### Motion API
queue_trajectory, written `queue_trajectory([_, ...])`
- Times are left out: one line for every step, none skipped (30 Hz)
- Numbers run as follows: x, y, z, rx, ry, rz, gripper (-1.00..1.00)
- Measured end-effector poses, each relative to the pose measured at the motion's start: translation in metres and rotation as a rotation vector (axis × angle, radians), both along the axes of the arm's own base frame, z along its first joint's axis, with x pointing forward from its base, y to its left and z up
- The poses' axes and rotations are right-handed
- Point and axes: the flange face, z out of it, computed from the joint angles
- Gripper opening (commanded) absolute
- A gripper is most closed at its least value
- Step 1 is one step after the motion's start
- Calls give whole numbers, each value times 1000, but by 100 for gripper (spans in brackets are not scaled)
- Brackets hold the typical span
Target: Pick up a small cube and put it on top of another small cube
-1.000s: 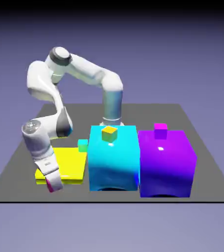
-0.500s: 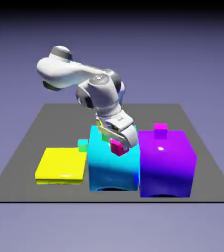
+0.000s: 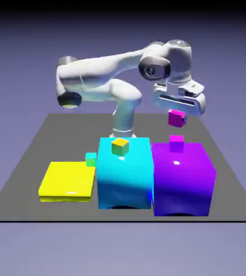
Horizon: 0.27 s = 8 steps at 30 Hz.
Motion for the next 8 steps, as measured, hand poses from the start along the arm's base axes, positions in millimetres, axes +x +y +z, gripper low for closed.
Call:
queue_trajectory([-1, 1, -7, 0, 0, 1, -100])
queue_trajectory([-1, 1, -15, 0, 1, 0, -100])
queue_trajectory([-1, 1, -23, 0, 2, -2, -100])
queue_trajectory([-1, 0, -32, 0, 4, -6, -100])
queue_trajectory([-1, -2, -40, 0, 6, -11, -100])
queue_trajectory([0, -3, -45, 0, 7, -15, 100])
queue_trajectory([0, -3, -45, 1, 6, -15, 100])
queue_trajectory([0, -3, -45, 1, 6, -15, 100])
